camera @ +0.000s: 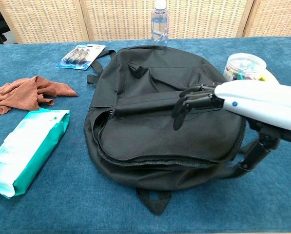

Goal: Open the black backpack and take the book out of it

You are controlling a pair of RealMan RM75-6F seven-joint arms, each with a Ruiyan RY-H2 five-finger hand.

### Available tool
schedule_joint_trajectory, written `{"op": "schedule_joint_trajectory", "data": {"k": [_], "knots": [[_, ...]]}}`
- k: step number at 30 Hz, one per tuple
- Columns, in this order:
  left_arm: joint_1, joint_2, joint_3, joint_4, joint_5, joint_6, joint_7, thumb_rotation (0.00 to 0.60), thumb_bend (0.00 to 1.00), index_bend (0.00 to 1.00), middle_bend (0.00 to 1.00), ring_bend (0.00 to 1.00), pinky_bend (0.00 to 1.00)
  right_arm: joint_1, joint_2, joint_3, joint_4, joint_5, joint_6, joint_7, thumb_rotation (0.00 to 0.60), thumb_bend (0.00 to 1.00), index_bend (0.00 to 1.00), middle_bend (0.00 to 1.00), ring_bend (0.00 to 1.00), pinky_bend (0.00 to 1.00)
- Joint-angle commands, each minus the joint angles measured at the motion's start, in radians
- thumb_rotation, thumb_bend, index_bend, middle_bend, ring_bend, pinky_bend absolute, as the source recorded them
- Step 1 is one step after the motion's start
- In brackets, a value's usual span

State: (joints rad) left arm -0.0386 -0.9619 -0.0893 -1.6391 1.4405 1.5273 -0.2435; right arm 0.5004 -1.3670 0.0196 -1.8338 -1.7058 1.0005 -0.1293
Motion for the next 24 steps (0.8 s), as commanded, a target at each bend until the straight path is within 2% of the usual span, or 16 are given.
{"op": "schedule_joint_trajectory", "data": {"k": [1, 10, 16, 19, 24], "knots": [[0.001, 0.001, 0.0, 0.0, 0.0, 0.0, -0.003, 0.6, 0.21, 0.0, 0.0, 0.0, 0.0, 0.009, -0.018, 0.004, -0.009, 0.025, -0.013, -0.03, 0.6, 0.19, 0.31, 0.23, 0.11, 0.12], [0.006, 0.004, 0.0, -0.001, 0.006, 0.01, -0.013, 0.6, 0.21, 0.0, 0.0, 0.0, 0.0, 0.017, -0.065, 0.0, 0.017, 0.074, -0.026, -0.089, 0.6, 0.25, 0.31, 0.23, 0.12, 0.14], [0.006, 0.008, -0.002, 0.003, 0.002, 0.007, -0.026, 0.6, 0.21, 0.0, 0.0, 0.0, 0.0, 0.019, -0.092, -0.005, 0.042, 0.09, -0.018, -0.109, 0.6, 0.26, 0.31, 0.24, 0.12, 0.14], [0.006, 0.009, -0.002, 0.005, 0.002, 0.006, -0.031, 0.6, 0.21, 0.0, 0.0, 0.0, 0.0, 0.021, -0.102, -0.003, 0.052, 0.093, -0.01, -0.116, 0.6, 0.26, 0.34, 0.28, 0.17, 0.18], [0.005, 0.008, -0.002, 0.007, 0.003, 0.004, -0.031, 0.6, 0.21, 0.0, 0.0, 0.0, 0.0, 0.02, -0.121, 0.0, 0.066, 0.098, 0.013, -0.104, 0.6, 0.36, 0.43, 0.42, 0.27, 0.22]]}}
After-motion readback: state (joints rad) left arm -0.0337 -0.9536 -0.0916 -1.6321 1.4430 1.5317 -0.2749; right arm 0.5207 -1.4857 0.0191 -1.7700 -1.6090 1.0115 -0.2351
